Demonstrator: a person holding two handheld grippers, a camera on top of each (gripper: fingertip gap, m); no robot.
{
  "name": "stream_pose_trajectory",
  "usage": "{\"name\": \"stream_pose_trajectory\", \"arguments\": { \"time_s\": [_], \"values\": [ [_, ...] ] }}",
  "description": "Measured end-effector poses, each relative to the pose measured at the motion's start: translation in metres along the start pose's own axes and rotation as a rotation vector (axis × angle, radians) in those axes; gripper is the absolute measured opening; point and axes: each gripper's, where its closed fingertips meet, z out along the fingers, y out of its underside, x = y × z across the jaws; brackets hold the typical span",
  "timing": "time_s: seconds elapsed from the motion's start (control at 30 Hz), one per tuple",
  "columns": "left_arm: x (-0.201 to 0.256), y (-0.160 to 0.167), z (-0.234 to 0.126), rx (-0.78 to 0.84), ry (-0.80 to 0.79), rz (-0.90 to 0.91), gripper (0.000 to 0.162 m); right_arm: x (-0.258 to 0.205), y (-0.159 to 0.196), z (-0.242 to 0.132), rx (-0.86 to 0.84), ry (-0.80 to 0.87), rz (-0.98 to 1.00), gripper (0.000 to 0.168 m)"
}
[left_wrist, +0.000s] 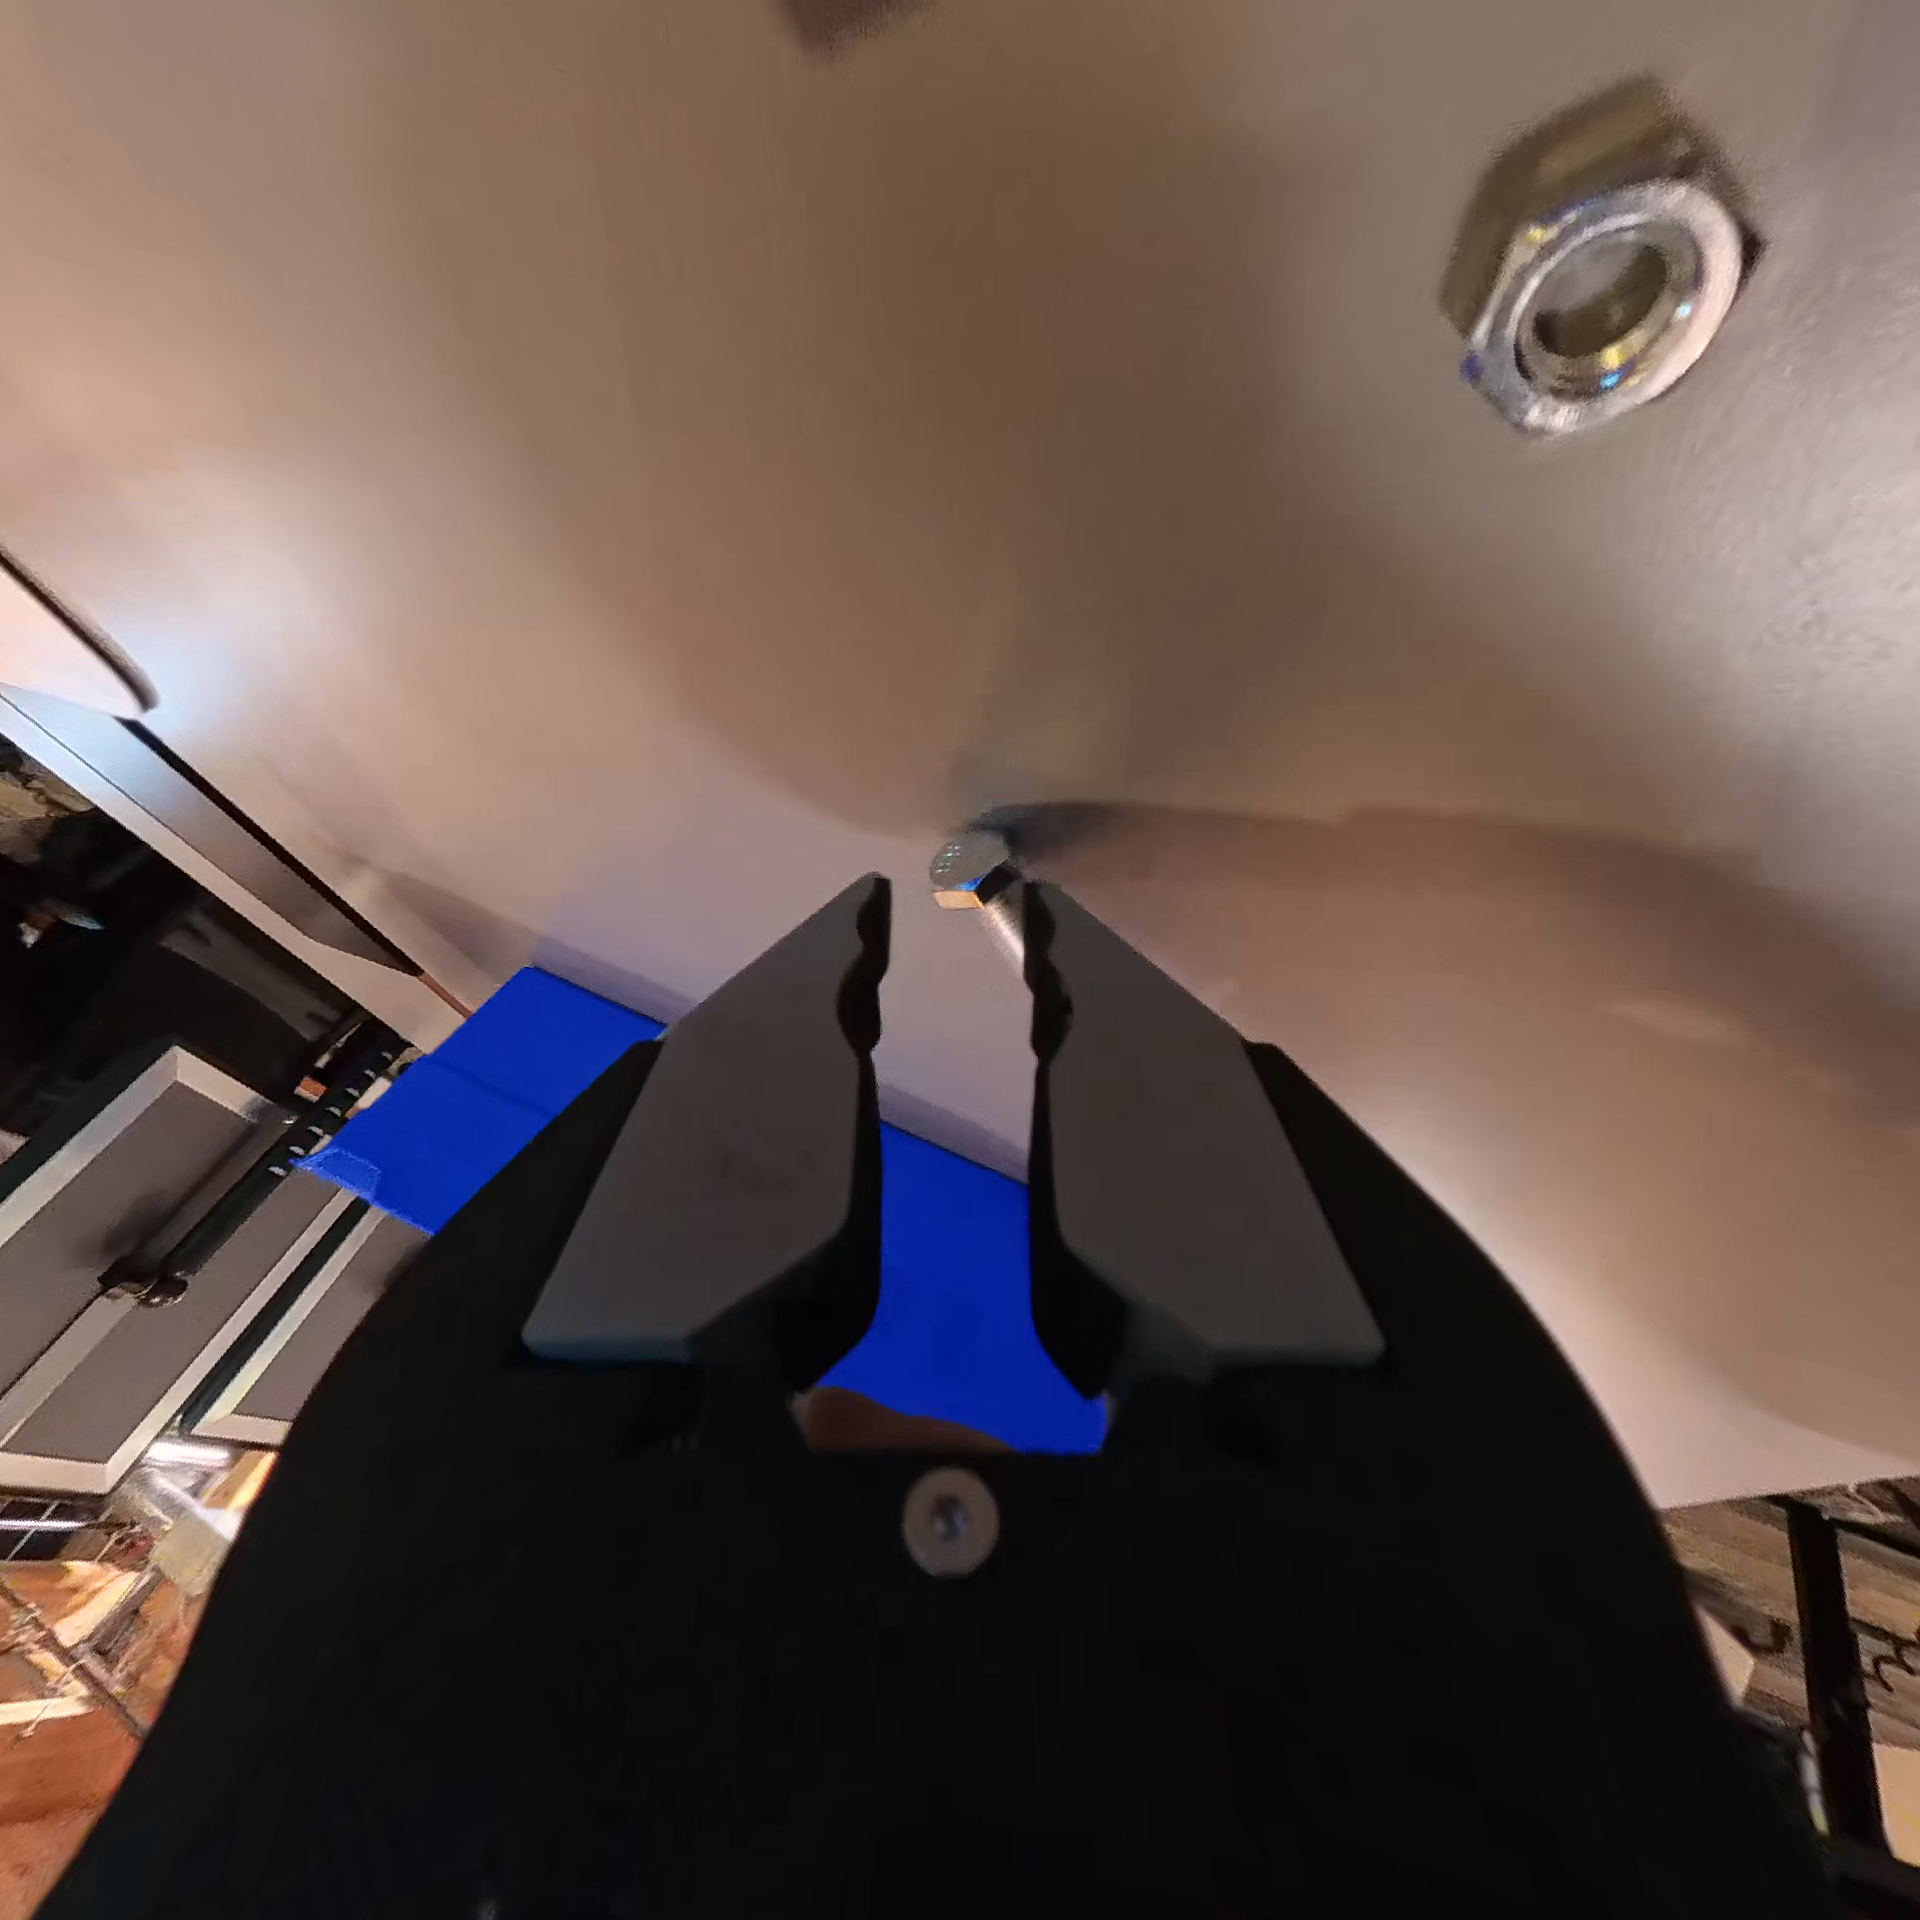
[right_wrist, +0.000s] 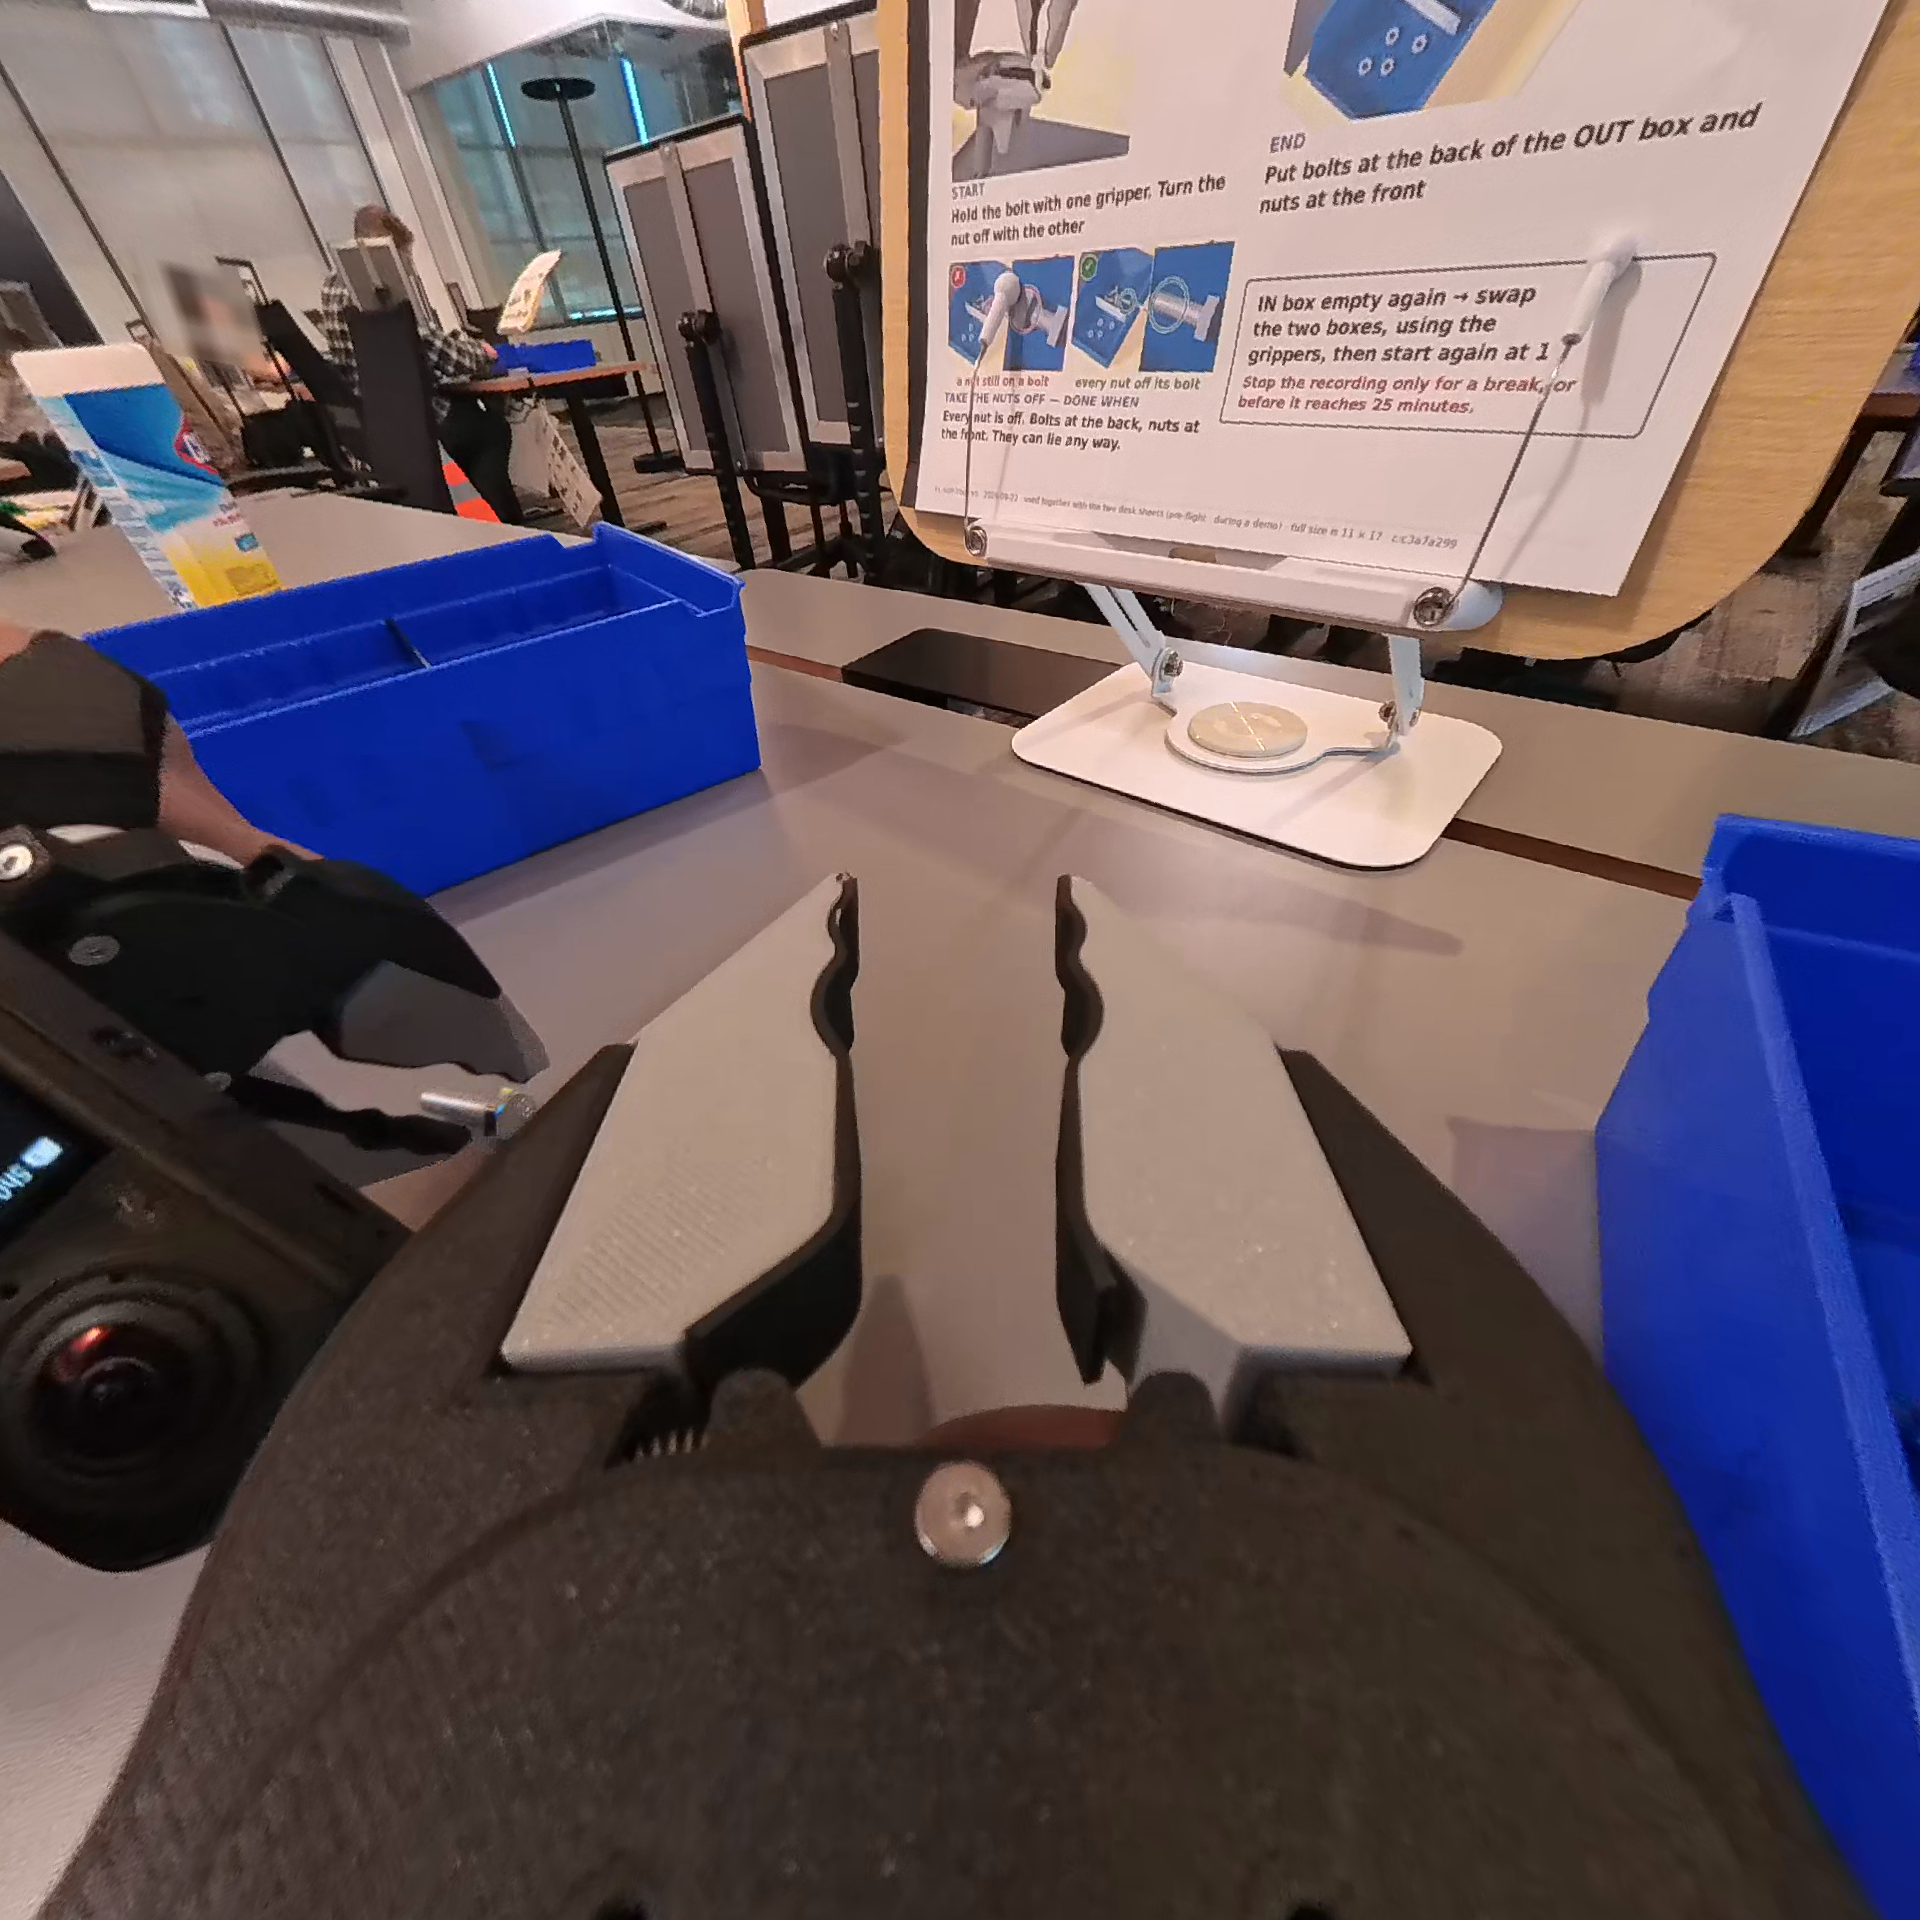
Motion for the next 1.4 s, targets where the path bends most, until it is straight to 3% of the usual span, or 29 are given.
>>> {"name": "stream_pose_trajectory", "arguments": {
  "time_s": [0.17, 0.33, 0.53, 0.83, 1.1, 1.27, 1.4],
  "values": [
    [-0.004, 0.003, -0.017, 0.088, 0.008, -0.098, 0.028, -0.003, 0.000, 0.000, -0.004, -0.003, -0.020, 0.037],
    [0.004, 0.012, -0.029, 0.399, 0.099, -0.429, 0.029, -0.007, -0.003, -0.002, 0.005, -0.012, -0.026, 0.038],
    [0.008, 0.024, -0.006, 0.683, 0.158, -0.771, 0.022, -0.013, 0.000, 0.000, -0.008, -0.024, -0.041, 0.038],
    [0.004, 0.011, 0.011, 0.724, 0.199, -0.729, 0.009, -0.008, 0.004, 0.002, -0.018, -0.017, -0.026, 0.038],
    [-0.016, 0.019, -0.030, 0.668, 0.172, -0.593, 0.007, -0.010, 0.001, 0.001, -0.013, -0.020, -0.033, 0.038],
    [-0.009, 0.015, -0.017, 0.551, 0.168, -0.511, 0.007, -0.011, 0.000, 0.000, -0.010, -0.021, -0.045, 0.038],
    [-0.009, 0.009, -0.019, 0.602, 0.181, -0.554, 0.007, -0.012, -0.003, -0.002, 0.000, -0.026, -0.039, 0.038]
  ]
}}
